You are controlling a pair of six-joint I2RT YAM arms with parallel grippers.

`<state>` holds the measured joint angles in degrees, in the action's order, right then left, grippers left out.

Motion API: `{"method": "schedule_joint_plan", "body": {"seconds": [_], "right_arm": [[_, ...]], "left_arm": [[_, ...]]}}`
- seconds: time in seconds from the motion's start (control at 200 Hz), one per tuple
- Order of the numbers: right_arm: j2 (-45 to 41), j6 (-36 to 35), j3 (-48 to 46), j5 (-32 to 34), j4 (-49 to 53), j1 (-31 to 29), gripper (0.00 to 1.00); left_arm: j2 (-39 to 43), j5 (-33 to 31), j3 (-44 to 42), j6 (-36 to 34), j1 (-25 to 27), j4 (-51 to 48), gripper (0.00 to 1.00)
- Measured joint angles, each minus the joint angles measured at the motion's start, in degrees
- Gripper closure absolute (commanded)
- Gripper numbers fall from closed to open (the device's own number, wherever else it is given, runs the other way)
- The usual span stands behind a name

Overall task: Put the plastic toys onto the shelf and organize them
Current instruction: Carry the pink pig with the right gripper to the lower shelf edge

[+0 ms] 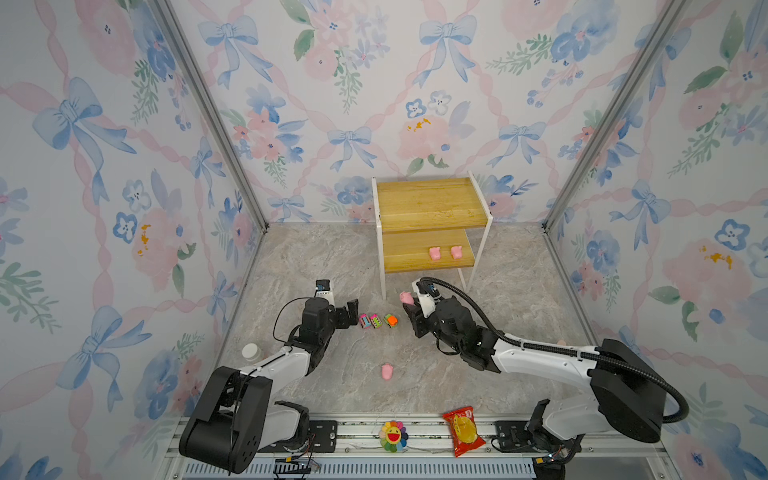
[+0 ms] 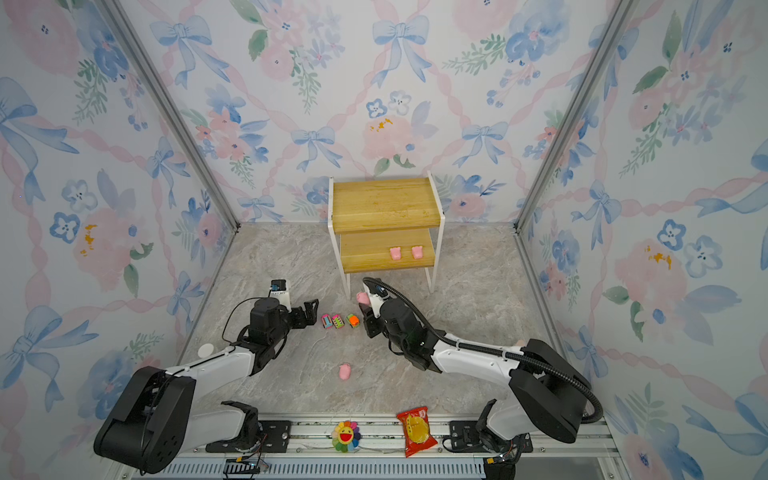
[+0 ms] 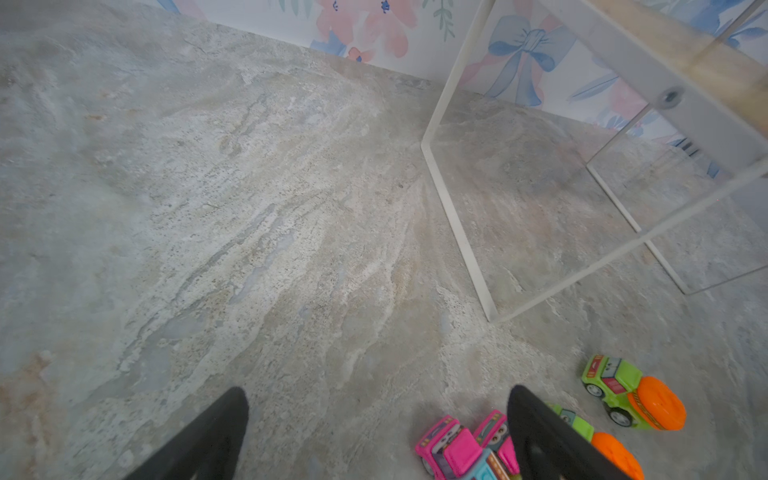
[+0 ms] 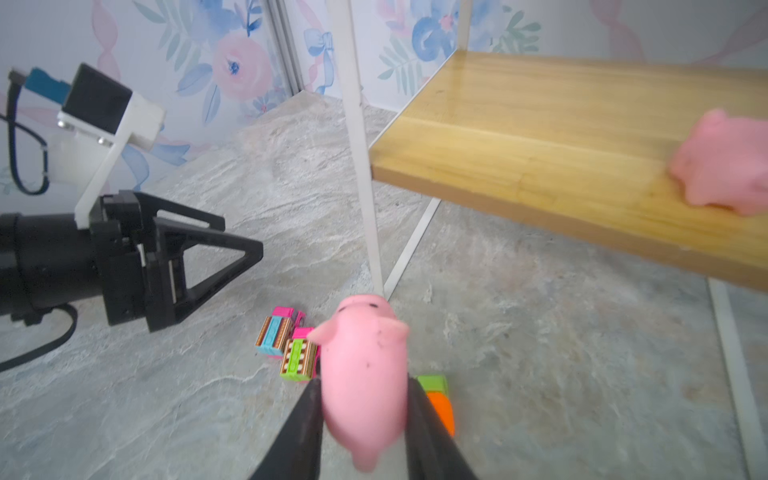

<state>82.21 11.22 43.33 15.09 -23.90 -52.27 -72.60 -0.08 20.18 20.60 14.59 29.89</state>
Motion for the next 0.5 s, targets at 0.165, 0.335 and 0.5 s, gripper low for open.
{"method": "schedule_joint_plan", "body": {"seconds": [0.165,0.335,0.5], "right_arm": [[1.6,-0.7,5.0,2.1,-0.9,3.5,0.66],[3.5,-1.2,6.3,3.1,-1.5,6.1,0.66],[5.4,-0.8,8.0,4.3,-2.3,8.4,0.64]], "left_arm": [[-1.1,0.2,1.1,0.0,0.0,0.0,0.02],[-1.1,0.4,1.1,0.0,0.0,0.0,0.02],[-1.5,1.2,1.2,0.0,0.0,0.0,0.02]]}}
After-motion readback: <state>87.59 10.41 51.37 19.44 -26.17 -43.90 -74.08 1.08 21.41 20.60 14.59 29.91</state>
